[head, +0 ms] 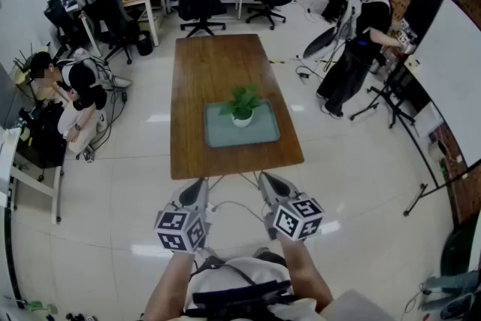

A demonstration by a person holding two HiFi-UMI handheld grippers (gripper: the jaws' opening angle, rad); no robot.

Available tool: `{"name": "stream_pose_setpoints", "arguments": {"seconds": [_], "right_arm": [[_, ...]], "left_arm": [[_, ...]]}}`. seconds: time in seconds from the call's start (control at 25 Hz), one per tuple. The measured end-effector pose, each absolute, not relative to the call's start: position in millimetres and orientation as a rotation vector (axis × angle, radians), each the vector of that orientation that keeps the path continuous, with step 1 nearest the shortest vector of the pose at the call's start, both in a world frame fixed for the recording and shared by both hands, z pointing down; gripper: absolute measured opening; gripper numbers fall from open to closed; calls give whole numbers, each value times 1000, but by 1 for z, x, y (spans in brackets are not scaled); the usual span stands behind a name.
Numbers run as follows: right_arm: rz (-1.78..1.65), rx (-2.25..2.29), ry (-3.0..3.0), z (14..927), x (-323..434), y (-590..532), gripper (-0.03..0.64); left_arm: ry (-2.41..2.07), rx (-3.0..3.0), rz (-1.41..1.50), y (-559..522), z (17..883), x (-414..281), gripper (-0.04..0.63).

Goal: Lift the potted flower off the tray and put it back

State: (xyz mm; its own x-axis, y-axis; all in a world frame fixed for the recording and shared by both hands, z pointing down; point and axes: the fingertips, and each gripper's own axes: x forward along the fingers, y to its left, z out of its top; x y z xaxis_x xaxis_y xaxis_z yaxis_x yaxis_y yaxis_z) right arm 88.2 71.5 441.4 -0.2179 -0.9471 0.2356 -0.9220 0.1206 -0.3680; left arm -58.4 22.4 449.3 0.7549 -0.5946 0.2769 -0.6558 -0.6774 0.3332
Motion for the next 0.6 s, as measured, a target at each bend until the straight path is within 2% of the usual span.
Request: {"name": "stream_pose_setpoints", "arguments": {"seconds": [0.6], "right_arm": [[-704,-1992,2240,451,53,64,0]], "left_arm": [[-875,2556,233,12,461,-91,2]]}}
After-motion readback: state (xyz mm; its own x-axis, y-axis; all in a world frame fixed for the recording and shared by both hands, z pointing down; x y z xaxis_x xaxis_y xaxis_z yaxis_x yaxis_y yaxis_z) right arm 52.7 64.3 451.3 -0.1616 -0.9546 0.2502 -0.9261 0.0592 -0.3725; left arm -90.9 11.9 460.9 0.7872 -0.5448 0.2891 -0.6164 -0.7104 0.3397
